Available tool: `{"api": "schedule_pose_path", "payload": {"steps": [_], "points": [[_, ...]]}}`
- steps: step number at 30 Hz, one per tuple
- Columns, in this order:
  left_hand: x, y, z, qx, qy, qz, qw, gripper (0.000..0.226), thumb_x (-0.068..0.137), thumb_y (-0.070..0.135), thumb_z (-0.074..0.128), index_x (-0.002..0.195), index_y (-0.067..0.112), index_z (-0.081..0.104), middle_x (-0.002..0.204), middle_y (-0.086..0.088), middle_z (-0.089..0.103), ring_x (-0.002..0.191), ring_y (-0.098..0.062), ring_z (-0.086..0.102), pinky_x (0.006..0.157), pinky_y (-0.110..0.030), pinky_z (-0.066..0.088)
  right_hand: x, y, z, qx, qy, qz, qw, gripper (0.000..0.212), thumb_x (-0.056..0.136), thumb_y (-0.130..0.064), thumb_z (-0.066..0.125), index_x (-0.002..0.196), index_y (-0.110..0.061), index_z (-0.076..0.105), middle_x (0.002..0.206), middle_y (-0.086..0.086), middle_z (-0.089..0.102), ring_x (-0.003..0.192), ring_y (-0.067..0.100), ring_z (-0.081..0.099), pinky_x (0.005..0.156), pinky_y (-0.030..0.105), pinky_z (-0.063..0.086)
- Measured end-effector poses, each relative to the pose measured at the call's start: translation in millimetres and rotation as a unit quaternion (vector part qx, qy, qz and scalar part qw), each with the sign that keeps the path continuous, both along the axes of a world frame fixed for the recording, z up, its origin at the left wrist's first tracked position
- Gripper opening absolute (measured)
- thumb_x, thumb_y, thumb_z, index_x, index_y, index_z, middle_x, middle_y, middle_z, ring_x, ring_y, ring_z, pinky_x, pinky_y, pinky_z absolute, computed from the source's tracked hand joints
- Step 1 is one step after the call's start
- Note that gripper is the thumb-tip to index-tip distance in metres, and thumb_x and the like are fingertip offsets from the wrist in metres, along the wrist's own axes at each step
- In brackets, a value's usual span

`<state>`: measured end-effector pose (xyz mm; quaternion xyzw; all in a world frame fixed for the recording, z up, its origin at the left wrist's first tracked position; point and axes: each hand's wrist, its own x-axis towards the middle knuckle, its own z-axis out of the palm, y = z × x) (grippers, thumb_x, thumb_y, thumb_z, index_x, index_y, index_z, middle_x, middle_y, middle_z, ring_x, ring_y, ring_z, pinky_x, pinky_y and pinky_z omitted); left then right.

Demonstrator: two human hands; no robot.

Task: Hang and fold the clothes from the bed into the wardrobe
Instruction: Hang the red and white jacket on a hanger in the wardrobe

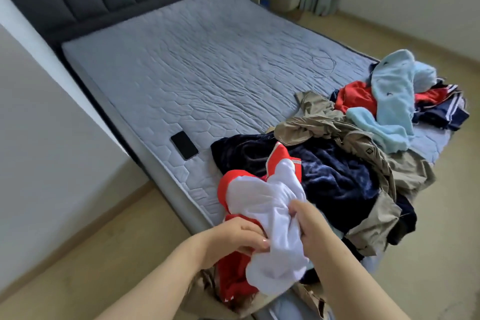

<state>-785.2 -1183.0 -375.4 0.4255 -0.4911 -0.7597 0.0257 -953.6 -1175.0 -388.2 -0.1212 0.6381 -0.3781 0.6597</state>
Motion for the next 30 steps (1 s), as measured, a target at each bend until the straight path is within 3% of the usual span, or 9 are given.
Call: {"api": "schedule_pose_path", "payload": {"steps": [3, 7, 10, 13, 16, 19, 24, 28, 30], "points": [[2.1, 14.0, 9.4, -0.037, -0.093, 0.195, 0.976, 0.045, 0.093, 0.034, 0.051, 0.052, 0.018, 0.063, 0.061, -0.001, 0.066, 0.055, -0.007, 0.062, 0.051, -0.013, 0.046, -2.9, 20.4, 38.6, -0.018, -0.035, -0.029, 0.999, 0.054, 0.078, 0.002, 0.034, 0.028, -0.019, 0.037, 0.032, -0.005, 0.028, 0.026, 0.009, 0.031, 0.032, 0.014, 0.028], [7.8, 27.6, 35.6, -0.100, -0.148, 0.438, 0.881, 0.033, 0.090, 0.037, 0.056, 0.109, 0.010, 0.055, 0.105, -0.008, 0.060, 0.083, -0.017, 0.052, 0.068, -0.026, 0.041, -1.5, 34.1, 87.1, -0.066, -0.053, -0.054, 0.995, 0.043, 0.071, 0.003, 0.033, 0.038, -0.021, 0.020, 0.037, -0.006, 0.018, 0.030, 0.010, 0.019, 0.036, 0.016, 0.017], [14.6, 38.8, 52.3, -0.056, -0.013, 0.533, 0.844, 0.058, 0.085, 0.034, 0.065, 0.127, -0.001, 0.047, 0.119, -0.019, 0.058, 0.100, -0.024, 0.058, 0.086, -0.039, 0.048, 8.5, 41.7, 112.5, -0.111, -0.089, -0.040, 0.989, 0.039, 0.070, 0.003, 0.030, 0.041, -0.021, 0.021, 0.039, -0.005, 0.019, 0.032, 0.011, 0.019, 0.037, 0.015, 0.018], [29.1, 56.2, 74.9, 0.020, 0.161, 0.503, 0.849, 0.055, 0.076, 0.049, 0.061, 0.119, 0.016, 0.062, 0.116, -0.014, 0.066, 0.104, -0.025, 0.064, 0.085, -0.040, 0.052, 22.5, 50.8, 133.5, -0.150, -0.134, 0.011, 0.979, 0.043, 0.071, 0.002, 0.028, 0.035, -0.021, 0.027, 0.036, -0.005, 0.024, 0.029, 0.010, 0.023, 0.033, 0.013, 0.023], [55.5, 73.1, 96.8, -0.037, 0.183, 0.510, 0.840, 0.047, 0.078, 0.036, 0.058, 0.117, 0.010, 0.063, 0.117, -0.016, 0.064, 0.111, -0.027, 0.060, 0.091, -0.038, 0.049, 44.0, 59.8, 151.4, -0.173, -0.126, 0.041, 0.976, 0.051, 0.073, 0.004, 0.027, 0.029, -0.021, 0.028, 0.033, -0.006, 0.025, 0.026, 0.009, 0.024, 0.032, 0.009, 0.023], [89.1, 96.9, 124.7, -0.082, 0.200, 0.531, 0.819, 0.049, 0.067, 0.028, 0.063, 0.108, 0.002, 0.068, 0.103, -0.019, 0.069, 0.092, -0.028, 0.068, 0.072, -0.030, 0.056, 74.3, 67.0, 164.0, -0.180, -0.111, 0.085, 0.974, 0.054, 0.074, 0.003, 0.028, 0.026, -0.022, 0.027, 0.031, -0.007, 0.025, 0.024, 0.009, 0.023, 0.031, 0.008, 0.022], [174.0, 162.0, 156.4, -0.149, 0.181, 0.608, 0.759, 0.045, 0.062, 0.019, 0.069, 0.105, 0.004, 0.067, 0.090, -0.012, 0.072, 0.079, -0.021, 0.070, 0.064, -0.026, 0.055, 157.5, 84.8, 176.3, -0.159, -0.118, 0.207, 0.958, 0.046, 0.072, 0.000, 0.031, 0.030, -0.020, 0.029, 0.033, -0.005, 0.026, 0.025, 0.012, 0.026, 0.032, 0.010, 0.025], [239.3, 235.2, 168.4, -0.142, 0.225, 0.676, 0.687, 0.054, 0.066, 0.060, 0.057, 0.089, 0.016, 0.077, 0.100, -0.009, 0.072, 0.090, -0.021, 0.070, 0.070, -0.033, 0.055, 232.2, 111.0, 185.9, -0.163, -0.116, 0.282, 0.939, 0.048, 0.074, 0.000, 0.033, 0.031, -0.021, 0.027, 0.033, -0.006, 0.024, 0.024, 0.011, 0.023, 0.032, 0.008, 0.023], [270.9, 275.6, 174.7, -0.131, 0.241, 0.727, 0.629, 0.050, 0.080, 0.053, 0.046, 0.074, 0.015, 0.078, 0.085, -0.008, 0.074, 0.076, -0.019, 0.072, 0.059, -0.026, 0.056, 279.2, 137.2, 190.0, -0.169, -0.126, 0.333, 0.919, 0.051, 0.074, 0.000, 0.032, 0.028, -0.021, 0.029, 0.032, -0.006, 0.025, 0.024, 0.010, 0.024, 0.031, 0.008, 0.023]]}}
